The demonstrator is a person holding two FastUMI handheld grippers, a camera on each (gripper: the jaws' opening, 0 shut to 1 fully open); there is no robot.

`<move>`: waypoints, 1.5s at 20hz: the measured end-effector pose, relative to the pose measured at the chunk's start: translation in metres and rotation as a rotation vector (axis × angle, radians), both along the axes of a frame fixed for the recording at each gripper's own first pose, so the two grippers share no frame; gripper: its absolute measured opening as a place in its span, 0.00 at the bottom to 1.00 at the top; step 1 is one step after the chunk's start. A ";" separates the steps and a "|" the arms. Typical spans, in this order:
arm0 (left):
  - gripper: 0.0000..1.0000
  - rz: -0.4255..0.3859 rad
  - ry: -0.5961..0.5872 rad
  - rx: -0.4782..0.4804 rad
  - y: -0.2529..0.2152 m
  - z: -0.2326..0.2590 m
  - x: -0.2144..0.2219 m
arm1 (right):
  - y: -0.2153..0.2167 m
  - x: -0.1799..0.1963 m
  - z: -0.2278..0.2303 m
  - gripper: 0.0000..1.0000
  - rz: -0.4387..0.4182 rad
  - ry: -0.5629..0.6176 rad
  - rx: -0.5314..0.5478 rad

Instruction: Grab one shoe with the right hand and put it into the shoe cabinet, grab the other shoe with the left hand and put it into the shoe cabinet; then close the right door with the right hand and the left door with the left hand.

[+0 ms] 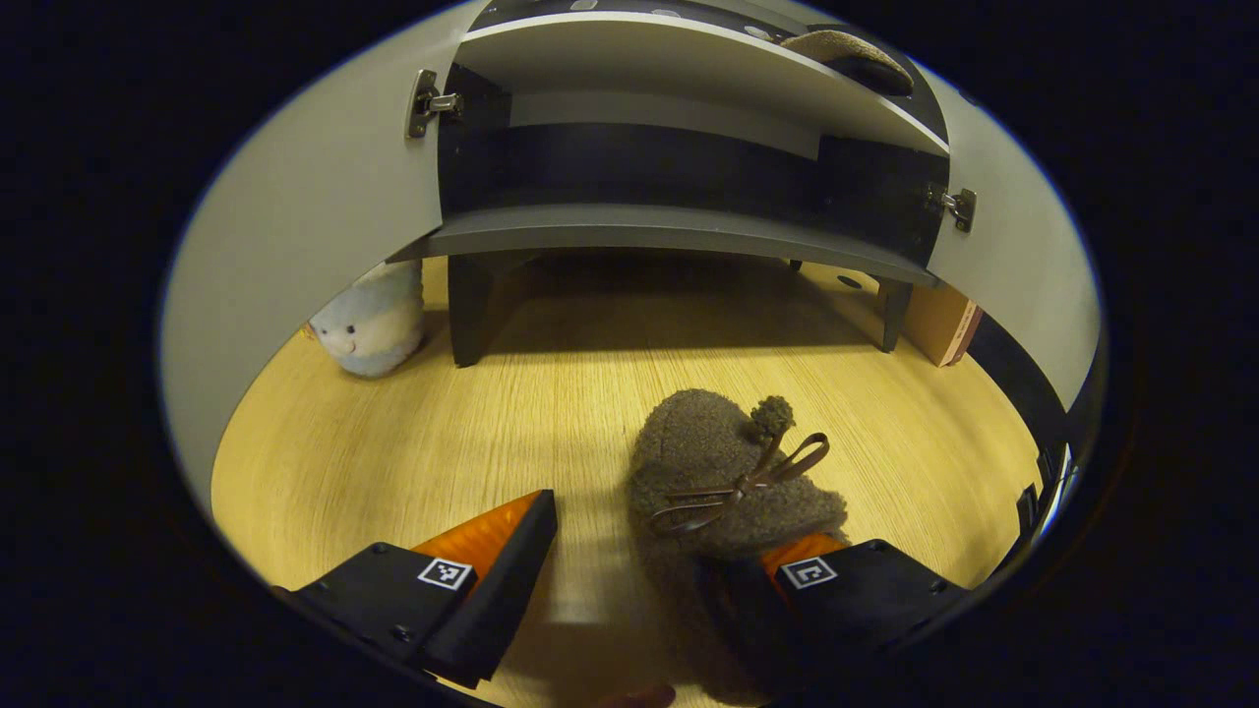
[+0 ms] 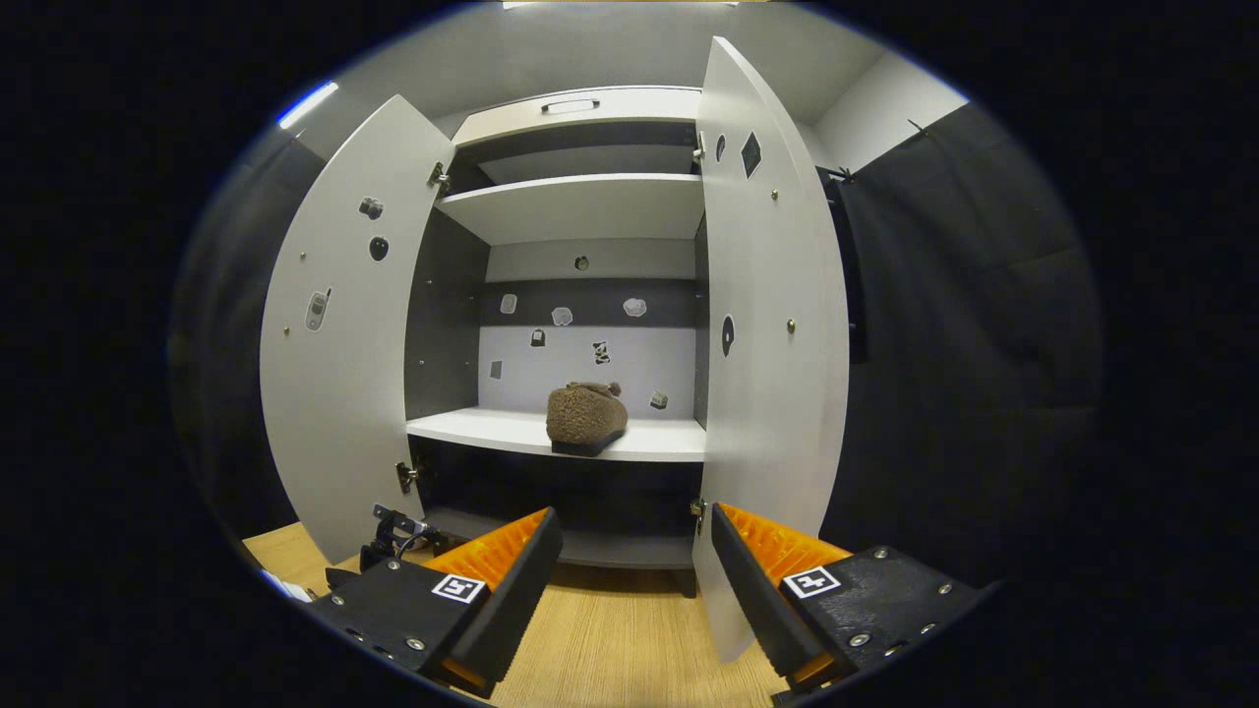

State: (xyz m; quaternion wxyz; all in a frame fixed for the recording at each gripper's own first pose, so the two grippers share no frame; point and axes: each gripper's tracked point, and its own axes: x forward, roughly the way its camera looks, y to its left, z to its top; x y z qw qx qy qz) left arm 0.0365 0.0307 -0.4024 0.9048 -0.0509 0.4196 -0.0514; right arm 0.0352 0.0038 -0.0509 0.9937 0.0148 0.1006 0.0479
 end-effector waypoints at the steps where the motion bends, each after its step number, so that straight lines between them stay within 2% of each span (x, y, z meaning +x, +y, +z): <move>1: 0.94 0.006 -0.007 -0.008 -0.002 0.000 0.002 | 0.000 0.000 -0.001 0.94 0.001 0.002 -0.001; 2: 0.91 0.010 -0.022 -0.026 -0.005 0.001 0.005 | 0.000 0.000 -0.002 0.94 0.002 0.003 0.002; 4: 0.68 0.019 -0.039 -0.038 -0.012 0.004 0.006 | 0.001 0.001 -0.004 0.94 0.005 0.010 0.011; 5: 0.48 0.017 -0.044 -0.021 -0.013 0.004 0.007 | 0.001 0.001 -0.006 0.94 0.008 0.013 0.012; 6: 0.46 0.018 -0.050 0.002 -0.010 0.004 0.008 | 0.001 0.001 -0.006 0.94 0.012 0.015 0.010; 7: 0.27 0.021 -0.057 0.016 -0.007 0.004 0.011 | 0.001 0.001 -0.006 0.94 0.015 0.015 0.008; 9: 0.15 0.030 -0.080 0.016 -0.004 0.014 0.010 | 0.002 0.003 -0.005 0.94 0.023 0.013 0.005; 14: 0.15 0.081 -0.172 0.013 0.005 0.094 -0.011 | 0.008 0.004 -0.004 0.94 0.045 0.001 0.020; 18: 0.14 0.130 -0.272 0.028 0.019 0.200 -0.014 | 0.017 0.005 -0.003 0.94 0.061 -0.003 0.046; 21: 0.14 0.166 -0.394 0.008 0.034 0.291 0.020 | 0.020 0.003 0.000 0.94 0.064 -0.015 0.053; 26: 0.14 0.143 -0.503 -0.011 0.055 0.413 0.107 | 0.019 -0.002 0.005 0.94 0.059 -0.025 0.053; 27: 0.14 0.148 -0.525 0.008 0.050 0.411 0.122 | 0.019 -0.003 0.007 0.94 0.058 -0.026 0.056; 30: 0.14 0.169 -0.546 0.052 0.066 0.444 0.172 | 0.016 -0.007 0.014 0.94 0.047 -0.037 0.054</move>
